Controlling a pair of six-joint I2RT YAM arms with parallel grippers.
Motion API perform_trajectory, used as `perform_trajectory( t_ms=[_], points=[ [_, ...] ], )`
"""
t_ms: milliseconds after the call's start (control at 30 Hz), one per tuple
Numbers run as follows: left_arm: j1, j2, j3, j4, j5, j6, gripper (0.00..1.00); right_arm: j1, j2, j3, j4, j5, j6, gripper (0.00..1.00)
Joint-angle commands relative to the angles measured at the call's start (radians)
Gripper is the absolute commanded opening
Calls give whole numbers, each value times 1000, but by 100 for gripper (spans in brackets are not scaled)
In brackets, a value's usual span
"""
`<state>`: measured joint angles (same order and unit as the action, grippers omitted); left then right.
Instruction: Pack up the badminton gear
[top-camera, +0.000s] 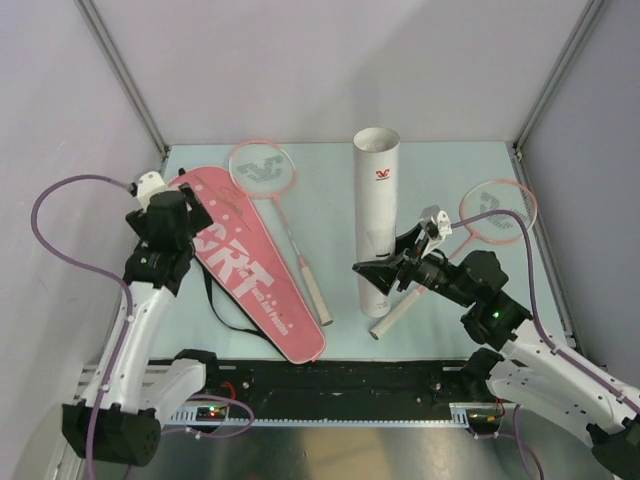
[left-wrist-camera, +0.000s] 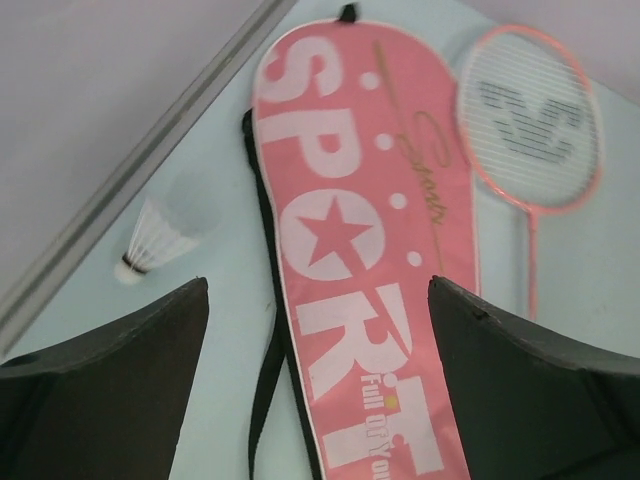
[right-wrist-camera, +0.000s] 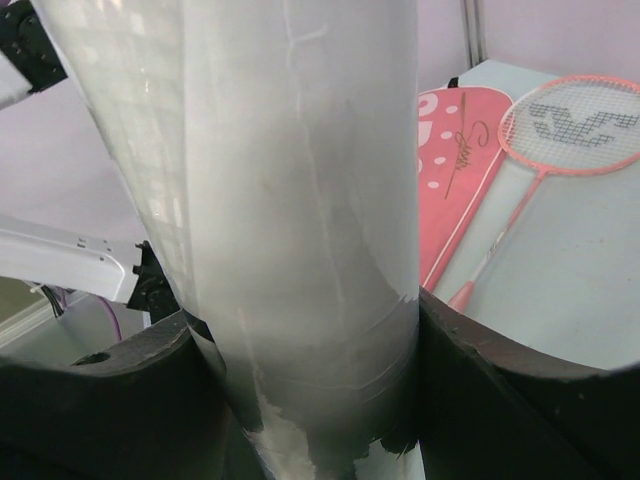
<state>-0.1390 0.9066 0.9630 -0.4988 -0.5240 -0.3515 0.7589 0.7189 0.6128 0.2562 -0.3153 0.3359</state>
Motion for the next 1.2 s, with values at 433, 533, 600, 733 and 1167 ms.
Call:
perform_trajectory(
  t_ms=[433, 533, 600, 733, 1167],
  points=[
    [248, 499, 169, -229, -319, -485, 94, -1, -80, 6, -58, 9, -36, 45],
    [301, 590, 191, -229, -318, -500, 89, 11, -79, 6, -63, 9, -19, 45],
    [338, 650, 208, -228, -287, -500, 82, 26, -80, 5, -68, 23, -21, 45],
    [367, 739, 232, -228, -281, -488, 74, 61, -85, 5, -75, 65, -32, 45],
    [411, 875, 250, -229, -232, -512, 67, 100, -73, 7, -58, 105, -30, 45]
  ],
)
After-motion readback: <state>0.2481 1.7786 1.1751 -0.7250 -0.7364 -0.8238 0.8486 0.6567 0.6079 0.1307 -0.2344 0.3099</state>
